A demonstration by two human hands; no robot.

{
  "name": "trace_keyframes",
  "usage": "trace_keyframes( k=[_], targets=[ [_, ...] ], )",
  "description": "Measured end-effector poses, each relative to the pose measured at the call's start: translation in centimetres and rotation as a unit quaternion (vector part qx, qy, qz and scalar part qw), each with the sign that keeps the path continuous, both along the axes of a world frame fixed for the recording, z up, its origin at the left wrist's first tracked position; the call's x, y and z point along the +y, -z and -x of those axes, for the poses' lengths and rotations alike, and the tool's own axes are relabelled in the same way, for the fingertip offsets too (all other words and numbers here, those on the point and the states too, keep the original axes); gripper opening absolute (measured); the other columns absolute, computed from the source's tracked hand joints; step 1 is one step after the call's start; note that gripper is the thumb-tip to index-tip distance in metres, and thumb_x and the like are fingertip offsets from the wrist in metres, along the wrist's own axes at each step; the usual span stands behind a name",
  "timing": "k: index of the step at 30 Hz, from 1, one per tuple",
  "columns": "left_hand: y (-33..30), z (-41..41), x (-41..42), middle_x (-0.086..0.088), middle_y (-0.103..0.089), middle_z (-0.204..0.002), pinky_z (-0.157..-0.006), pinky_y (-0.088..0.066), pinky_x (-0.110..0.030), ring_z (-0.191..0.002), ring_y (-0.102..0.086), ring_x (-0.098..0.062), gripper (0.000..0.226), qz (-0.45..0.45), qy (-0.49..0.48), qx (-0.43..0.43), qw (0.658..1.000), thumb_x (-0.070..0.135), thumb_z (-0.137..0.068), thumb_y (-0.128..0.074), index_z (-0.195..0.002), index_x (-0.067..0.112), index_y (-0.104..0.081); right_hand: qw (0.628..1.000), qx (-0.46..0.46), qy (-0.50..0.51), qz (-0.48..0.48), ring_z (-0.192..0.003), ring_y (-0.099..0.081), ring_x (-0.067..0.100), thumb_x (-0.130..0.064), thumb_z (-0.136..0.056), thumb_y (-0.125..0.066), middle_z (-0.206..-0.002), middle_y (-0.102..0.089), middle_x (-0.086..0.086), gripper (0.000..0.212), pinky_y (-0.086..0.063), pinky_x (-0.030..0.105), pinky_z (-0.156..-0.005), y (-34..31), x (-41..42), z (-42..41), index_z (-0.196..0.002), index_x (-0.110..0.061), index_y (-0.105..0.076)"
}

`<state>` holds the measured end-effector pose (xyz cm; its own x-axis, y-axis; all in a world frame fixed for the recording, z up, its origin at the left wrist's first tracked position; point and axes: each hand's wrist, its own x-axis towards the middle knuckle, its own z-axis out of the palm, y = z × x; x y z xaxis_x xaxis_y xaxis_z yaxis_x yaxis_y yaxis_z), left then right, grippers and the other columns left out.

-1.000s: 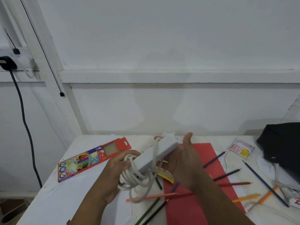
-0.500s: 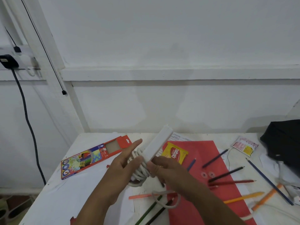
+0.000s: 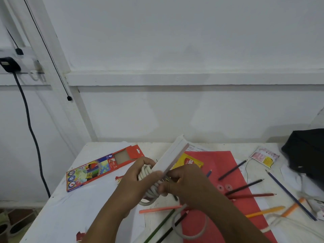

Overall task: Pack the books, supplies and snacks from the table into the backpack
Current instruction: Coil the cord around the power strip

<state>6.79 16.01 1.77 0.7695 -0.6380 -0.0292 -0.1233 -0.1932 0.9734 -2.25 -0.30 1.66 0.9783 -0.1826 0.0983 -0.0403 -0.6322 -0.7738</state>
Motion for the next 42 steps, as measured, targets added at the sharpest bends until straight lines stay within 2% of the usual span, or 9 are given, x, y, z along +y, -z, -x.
trace_keyframes(
  k=[5,8,17,21,23,27,34,39,42],
  targets=[
    [0.2,-0.7,0.4,-0.02,-0.07,-0.096,-0.079,-0.059,-0.055,-0.084,-0.071,-0.037,0.029,0.071,-0.087,0.113,0.987,0.037,-0.088,-0.066,-0.102,0.012,-0.063,0.994,0.089,-0.033,0.058,-0.049,-0.057,0.0,-0.043,-0.082,-0.076,-0.058,-0.064,-0.007,0.013,-0.045,0.022,-0.052,-1.7,-1.8,0.7,-0.074,-0.039,-0.067],
    [0.1,-1.1,0.7,-0.021,-0.071,-0.1,-0.09,-0.053,-0.064,-0.093,-0.068,-0.046,0.054,0.074,-0.096,0.145,0.982,0.054,-0.068,-0.066,-0.103,0.013,-0.065,0.992,0.071,-0.043,0.096,-0.048,-0.049,0.002,-0.035,-0.09,-0.067,-0.056,-0.055,-0.004,0.033,-0.039,0.021,-0.051,-1.1,-1.9,0.7,-0.061,-0.025,-0.056],
    [1.1,-0.7,0.1,0.005,-0.074,-0.081,-0.061,-0.056,-0.024,-0.072,-0.073,-0.013,0.014,0.007,-0.139,0.003,0.99,0.033,-0.089,-0.07,-0.1,0.027,-0.064,0.949,0.137,-0.037,0.283,-0.053,-0.044,0.006,-0.029,-0.08,-0.06,-0.055,-0.05,-0.007,0.02,-0.034,0.026,-0.052,-3.5,-1.8,1.2,-0.061,-0.029,-0.052],
    [1.0,-0.9,0.6,-0.002,-0.074,-0.081,-0.054,-0.061,-0.035,-0.064,-0.072,-0.012,0.019,-0.002,-0.223,-0.047,0.974,0.029,-0.087,-0.074,-0.101,0.026,-0.062,0.957,0.181,-0.033,0.224,-0.051,-0.043,0.008,-0.037,-0.083,-0.061,-0.058,-0.055,-0.001,0.022,-0.038,0.028,-0.053,-4.1,-3.5,1.9,-0.072,-0.019,-0.068],
    [0.5,-1.0,1.1,0.001,-0.07,-0.083,-0.044,-0.053,-0.02,-0.063,-0.068,-0.003,0.022,-0.035,-0.223,-0.089,0.97,0.026,-0.084,-0.077,-0.101,0.027,-0.062,0.97,0.168,-0.058,0.167,-0.051,-0.04,0.007,-0.031,-0.087,-0.059,-0.062,-0.055,0.006,0.026,-0.037,0.029,-0.054,-4.7,-3.7,2.1,-0.069,-0.013,-0.063],
    [0.1,-1.5,1.9,0.009,-0.067,-0.089,-0.05,-0.049,-0.016,-0.071,-0.066,0.001,0.028,-0.15,-0.028,-0.171,0.973,0.032,-0.076,-0.084,-0.098,0.035,-0.065,0.993,0.079,-0.03,0.085,-0.049,-0.037,0.004,-0.019,-0.09,-0.054,-0.052,-0.048,-0.01,0.028,-0.033,0.024,-0.05,-6.3,-2.9,1.5,-0.063,-0.012,-0.055],
    [-0.6,-1.9,2.9,-0.003,-0.073,-0.096,-0.072,-0.054,-0.03,-0.084,-0.068,-0.019,0.041,-0.02,0.197,-0.043,0.979,0.032,-0.06,-0.078,-0.099,0.018,-0.074,0.981,-0.095,0.116,-0.122,-0.052,-0.04,0.011,-0.009,-0.094,-0.056,-0.052,-0.048,-0.006,0.033,-0.033,0.025,-0.051,-4.8,-4.4,-1.5,-0.062,-0.009,-0.063],
    [-0.1,-1.9,2.8,-0.022,-0.071,-0.095,-0.06,-0.058,-0.032,-0.073,-0.07,-0.03,0.085,0.219,0.039,0.25,0.942,0.048,-0.045,-0.093,-0.113,0.004,-0.068,0.971,-0.073,0.18,-0.14,-0.051,-0.036,0.012,-0.047,-0.098,-0.047,-0.056,-0.042,0.001,0.052,-0.031,0.026,-0.051,-0.5,-4.7,-1.2,-0.078,-0.001,-0.062],
    [-0.7,-2.6,2.2,-0.022,-0.068,-0.1,-0.068,-0.055,-0.035,-0.078,-0.068,-0.029,0.04,0.239,-0.1,0.263,0.93,0.04,-0.076,-0.066,-0.104,0.011,-0.069,0.988,-0.065,0.118,-0.08,-0.054,-0.045,0.007,-0.052,-0.095,-0.05,-0.059,-0.052,0.005,0.041,-0.038,0.028,-0.056,1.0,-3.8,0.1,-0.076,-0.021,-0.069]
  ],
)
